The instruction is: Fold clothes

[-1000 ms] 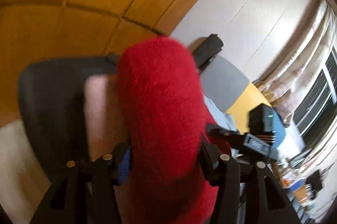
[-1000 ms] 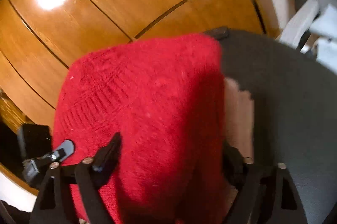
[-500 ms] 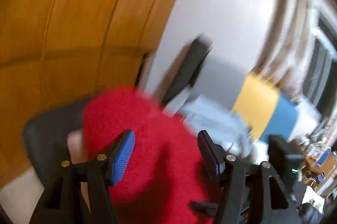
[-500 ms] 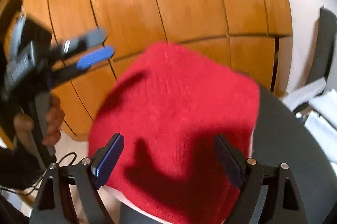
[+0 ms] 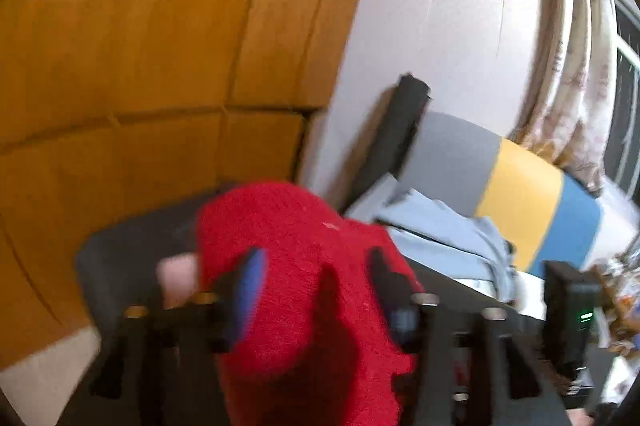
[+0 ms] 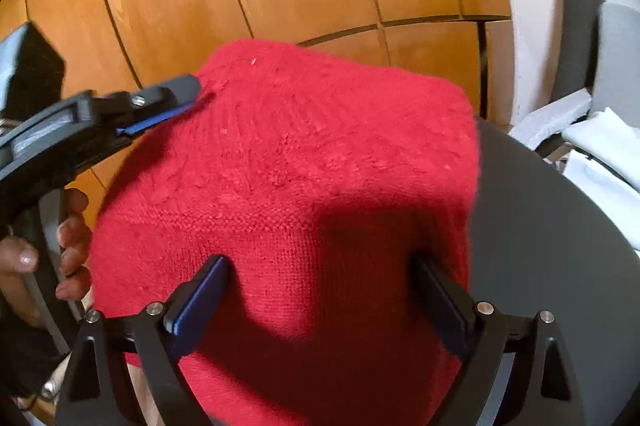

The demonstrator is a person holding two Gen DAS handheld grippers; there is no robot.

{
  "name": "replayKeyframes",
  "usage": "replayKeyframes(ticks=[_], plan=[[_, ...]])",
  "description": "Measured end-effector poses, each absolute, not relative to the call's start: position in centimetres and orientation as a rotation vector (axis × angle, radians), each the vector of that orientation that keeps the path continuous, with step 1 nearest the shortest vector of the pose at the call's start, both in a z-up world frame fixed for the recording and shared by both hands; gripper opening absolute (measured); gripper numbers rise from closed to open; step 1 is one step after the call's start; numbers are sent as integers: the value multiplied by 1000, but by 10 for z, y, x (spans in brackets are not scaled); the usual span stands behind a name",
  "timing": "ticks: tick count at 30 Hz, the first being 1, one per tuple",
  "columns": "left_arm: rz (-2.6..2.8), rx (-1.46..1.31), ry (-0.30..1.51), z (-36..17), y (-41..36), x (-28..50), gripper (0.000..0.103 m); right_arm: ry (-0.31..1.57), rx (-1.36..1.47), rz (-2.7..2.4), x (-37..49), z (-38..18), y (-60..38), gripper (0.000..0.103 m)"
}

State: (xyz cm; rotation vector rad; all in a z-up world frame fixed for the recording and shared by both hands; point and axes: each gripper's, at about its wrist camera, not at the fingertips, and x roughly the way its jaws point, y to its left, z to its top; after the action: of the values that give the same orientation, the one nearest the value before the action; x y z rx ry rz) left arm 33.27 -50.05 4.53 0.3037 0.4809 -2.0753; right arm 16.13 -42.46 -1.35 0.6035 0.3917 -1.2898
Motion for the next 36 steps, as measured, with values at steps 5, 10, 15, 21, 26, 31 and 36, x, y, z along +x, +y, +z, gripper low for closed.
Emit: replayKeyframes(ticks=[5, 10, 15, 21, 26, 31, 36], plan=[[-1974, 333, 364, 64, -446, 340, 63, 378, 574, -1389, 165, 15, -401, 103], [-1912, 387, 416, 50, -412, 351, 63, 384, 528, -1486, 180, 35, -384, 103], [-1925, 389, 520, 43, -409, 359, 58, 401, 473, -1586, 198, 45, -369, 103], [-2004, 376, 555, 48, -418, 355, 56, 396, 499, -1640, 198, 42, -363, 103], [-1963, 389, 587, 44, -436, 350, 55, 402, 482, -1706, 199, 40, -368, 103], [-1909, 375, 584, 43, -436, 356, 55, 376, 503, -1760, 194, 35, -374, 103], [-1837, 359, 502, 47, -422, 359, 56, 372, 484, -1764, 199, 35, -371, 103]])
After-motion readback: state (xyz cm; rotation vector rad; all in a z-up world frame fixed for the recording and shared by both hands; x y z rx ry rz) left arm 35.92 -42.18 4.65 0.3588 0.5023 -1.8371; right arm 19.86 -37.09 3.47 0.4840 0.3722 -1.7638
